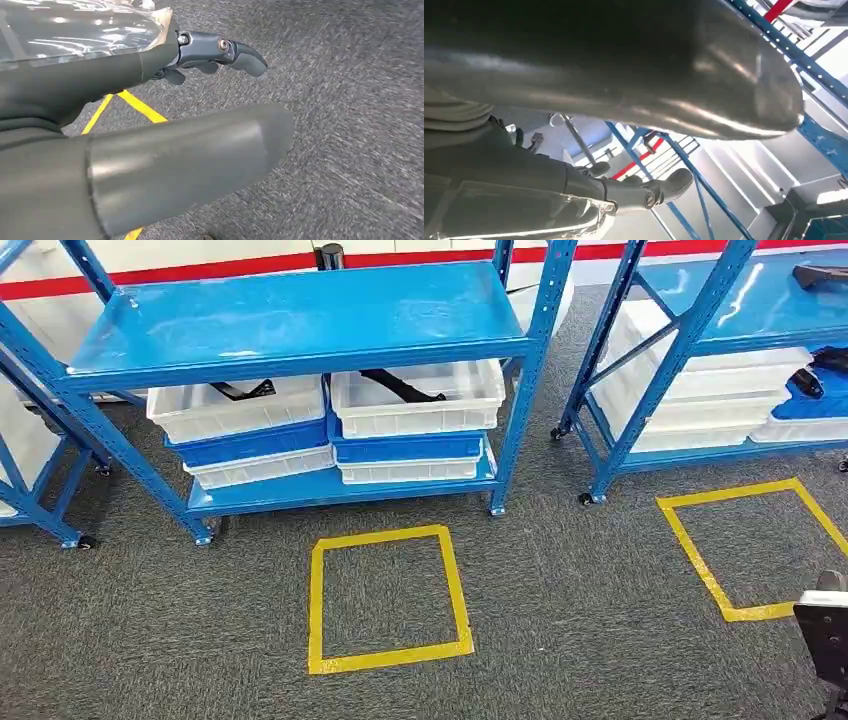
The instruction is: Take the parts from the cabinet and place them on the table.
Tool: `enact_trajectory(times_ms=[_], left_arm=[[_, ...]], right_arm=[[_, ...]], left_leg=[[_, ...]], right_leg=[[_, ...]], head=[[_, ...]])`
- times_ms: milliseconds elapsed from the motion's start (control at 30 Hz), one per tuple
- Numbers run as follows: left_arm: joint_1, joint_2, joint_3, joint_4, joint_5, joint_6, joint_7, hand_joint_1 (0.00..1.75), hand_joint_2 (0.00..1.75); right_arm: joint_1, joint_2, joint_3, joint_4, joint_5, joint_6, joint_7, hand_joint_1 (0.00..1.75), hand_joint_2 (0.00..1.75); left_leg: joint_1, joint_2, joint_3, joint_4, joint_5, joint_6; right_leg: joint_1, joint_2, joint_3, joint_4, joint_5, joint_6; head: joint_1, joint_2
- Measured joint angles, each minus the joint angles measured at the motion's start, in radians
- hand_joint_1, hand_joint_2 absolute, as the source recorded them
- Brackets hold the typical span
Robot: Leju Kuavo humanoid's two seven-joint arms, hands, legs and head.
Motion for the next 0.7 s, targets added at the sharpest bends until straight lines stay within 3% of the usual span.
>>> enact_trajectory(times_ms=[100, 167, 333, 367, 400, 433, 467, 500, 567, 600, 633, 667, 700], left_arm=[[-0.001, 0.000, 0.000, 0.000, 0.000, -0.003, -0.002, 0.00, 0.00], [-0.001, 0.000, 0.000, 0.000, 0.003, -0.005, 0.001, 0.00, 0.00], [-0.001, 0.002, 0.000, 0.000, 0.009, -0.003, 0.013, 0.00, 0.00], [-0.001, 0.002, 0.000, 0.000, 0.010, -0.003, 0.016, 0.00, 0.00], [-0.001, 0.002, 0.000, 0.000, 0.010, -0.002, 0.020, 0.00, 0.00], [0.000, 0.002, 0.000, 0.000, 0.011, 0.000, 0.021, 0.00, 0.00], [0.000, 0.000, 0.001, 0.000, 0.011, 0.001, 0.022, 0.00, 0.00], [0.000, 0.000, 0.001, 0.000, 0.011, 0.001, 0.023, 0.00, 0.00], [0.001, 0.000, 0.001, 0.000, 0.013, 0.001, 0.027, 0.00, 0.00], [0.003, 0.000, 0.001, 0.000, 0.013, 0.002, 0.029, 0.00, 0.00], [0.004, -0.002, 0.001, 0.000, 0.013, 0.002, 0.030, 0.00, 0.00], [0.005, -0.002, 0.001, 0.000, 0.014, 0.002, 0.031, 0.00, 0.00], [0.005, -0.003, 0.002, 0.000, 0.014, 0.002, 0.032, 0.00, 0.00]], right_arm=[[-0.001, 0.006, -0.005, -0.003, 0.002, 0.002, -0.002, 0.00, 0.00], [-0.001, 0.007, -0.008, -0.003, 0.006, 0.003, -0.002, 0.00, 0.00], [-0.004, 0.012, -0.011, -0.003, 0.011, 0.010, -0.005, 0.00, 0.00], [-0.005, 0.012, -0.012, -0.004, 0.011, 0.010, -0.006, 0.00, 0.00], [-0.005, 0.013, -0.013, -0.003, 0.012, 0.012, -0.007, 0.00, 0.00], [-0.009, 0.010, -0.013, -0.003, 0.015, 0.013, -0.008, 0.00, 0.00], [-0.011, 0.010, -0.012, -0.003, 0.014, 0.015, -0.008, 0.00, 0.00], [-0.014, 0.008, -0.012, -0.003, 0.013, 0.015, -0.008, 0.00, 0.00], [-0.013, 0.005, -0.013, -0.003, 0.013, 0.015, -0.008, 0.00, 0.00], [-0.012, 0.005, -0.012, -0.003, 0.013, 0.016, -0.008, 0.00, 0.00], [-0.012, 0.005, -0.012, -0.003, 0.013, 0.016, -0.008, 0.00, 0.00], [-0.012, 0.004, -0.013, -0.003, 0.013, 0.016, -0.008, 0.00, 0.00], [-0.012, 0.004, -0.012, -0.003, 0.013, 0.017, -0.008, 0.00, 0.00]], left_leg=[[0.000, 0.003, 0.005, -0.007, 0.000, 0.000], [0.000, 0.004, 0.005, -0.007, -0.001, -0.002], [-0.004, 0.007, 0.003, -0.004, -0.010, 0.006], [-0.005, 0.007, -0.004, -0.017, -0.011, 0.008], [-0.004, 0.006, 0.008, -0.026, -0.016, 0.008], [0.004, 0.005, 0.036, -0.039, -0.017, 0.007], [0.003, 0.007, 0.039, -0.044, -0.019, 0.008], [0.004, 0.009, 0.044, -0.044, -0.023, 0.009], [0.007, 0.014, 0.049, -0.043, -0.030, 0.007], [0.009, 0.015, 0.053, -0.042, -0.034, 0.002], [0.011, 0.016, 0.060, -0.042, -0.041, -0.003], [0.017, 0.017, 0.072, -0.041, -0.049, -0.010], [0.023, 0.016, 0.085, -0.040, -0.058, -0.017]], right_leg=[[0.000, 0.003, 0.001, 0.000, -0.001, -0.001], [0.001, 0.003, 0.001, 0.000, -0.001, -0.011], [-0.006, 0.004, 0.002, -0.005, -0.002, -0.008], [-0.002, 0.005, 0.010, 0.008, 0.010, -0.002], [-0.003, 0.003, 0.005, 0.021, 0.025, 0.017], [-0.002, 0.003, -0.008, 0.031, 0.015, 0.013], [-0.003, -0.003, -0.009, 0.056, 0.000, 0.008], [-0.001, -0.003, -0.033, 0.105, -0.029, -0.004], [-0.003, -0.004, -0.116, 0.251, -0.092, -0.005], [-0.007, -0.004, -0.155, 0.313, -0.109, 0.006], [-0.013, -0.005, -0.167, 0.318, -0.102, 0.018], [-0.018, -0.005, -0.152, 0.274, -0.076, 0.036], [-0.025, -0.006, -0.119, 0.199, -0.034, 0.060]], head=[[0.000, 0.000], [0.000, 0.000], [0.000, 0.000], [-0.001, 0.000], [0.001, 0.000], [0.000, 0.000], [0.004, 0.000], [0.003, 0.000], [0.004, 0.000], [0.005, 0.000], [0.004, 0.000], [0.004, 0.000], [0.005, 0.000]])
